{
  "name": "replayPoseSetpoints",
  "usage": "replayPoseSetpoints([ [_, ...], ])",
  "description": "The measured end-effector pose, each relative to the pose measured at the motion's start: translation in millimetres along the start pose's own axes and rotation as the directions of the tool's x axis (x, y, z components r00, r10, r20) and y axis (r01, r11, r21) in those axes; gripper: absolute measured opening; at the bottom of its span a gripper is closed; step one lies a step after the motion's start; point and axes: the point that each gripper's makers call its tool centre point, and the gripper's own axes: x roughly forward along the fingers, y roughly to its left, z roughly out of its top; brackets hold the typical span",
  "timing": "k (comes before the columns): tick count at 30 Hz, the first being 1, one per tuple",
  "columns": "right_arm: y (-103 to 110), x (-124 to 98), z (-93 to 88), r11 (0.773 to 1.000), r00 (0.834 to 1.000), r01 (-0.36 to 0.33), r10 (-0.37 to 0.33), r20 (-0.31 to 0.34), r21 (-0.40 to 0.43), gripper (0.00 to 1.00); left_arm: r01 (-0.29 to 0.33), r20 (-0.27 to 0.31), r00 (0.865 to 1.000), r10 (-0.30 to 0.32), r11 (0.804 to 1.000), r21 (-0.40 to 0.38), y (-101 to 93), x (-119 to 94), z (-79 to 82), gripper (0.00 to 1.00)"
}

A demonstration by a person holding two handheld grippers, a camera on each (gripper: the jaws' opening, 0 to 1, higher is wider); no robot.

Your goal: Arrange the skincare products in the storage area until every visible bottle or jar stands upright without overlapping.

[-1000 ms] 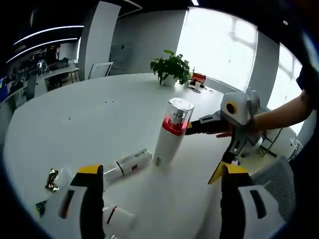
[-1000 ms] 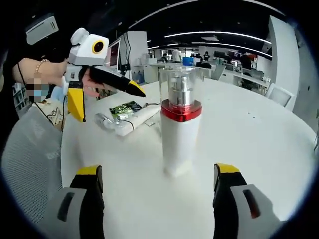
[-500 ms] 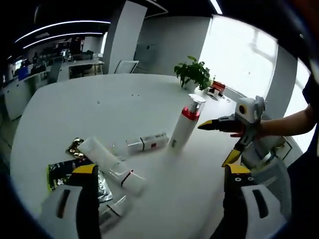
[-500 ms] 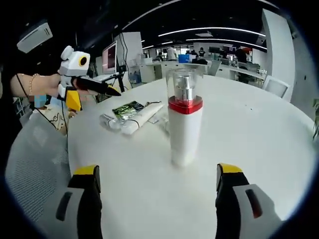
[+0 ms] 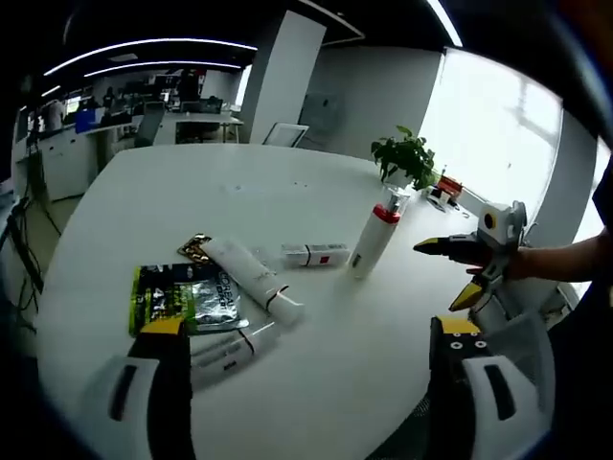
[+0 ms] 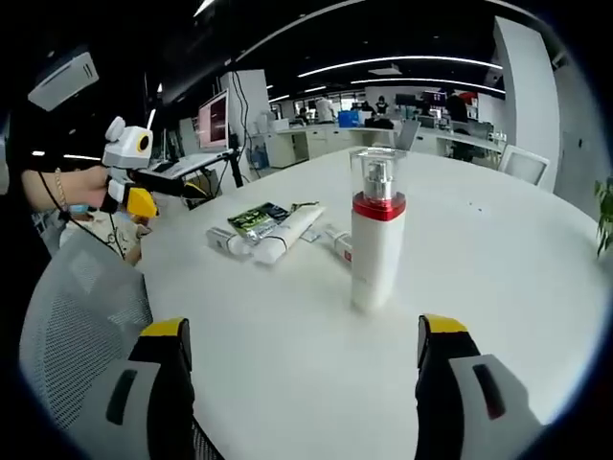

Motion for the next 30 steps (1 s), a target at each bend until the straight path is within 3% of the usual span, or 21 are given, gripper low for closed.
replayPoseSetpoints([
  [8,7.3,-12.4,-4.1,1.000,1.000,0.017,-0.017,0.003,0.011,0.97,-0.057,0.017,0.998,0.058,0.997,-0.042,12.7,-22.3,-8.0,0.97],
  [12,10.1,-15.4,-5.0,0.999,1.000,0.024,-0.024,0.012,0.023,0.97,-0.064,0.012,0.998,0.065,0.997,-0.043,9.7,-29.1,-13.8,0.97],
  [30,19.5,-18.0,-4.8,0.998,0.998,0.039,-0.041,0.038,0.041,0.96,-0.061,0.017,0.998,0.061,0.998,-0.029,4.5,-32.5,-13.3,0.97],
])
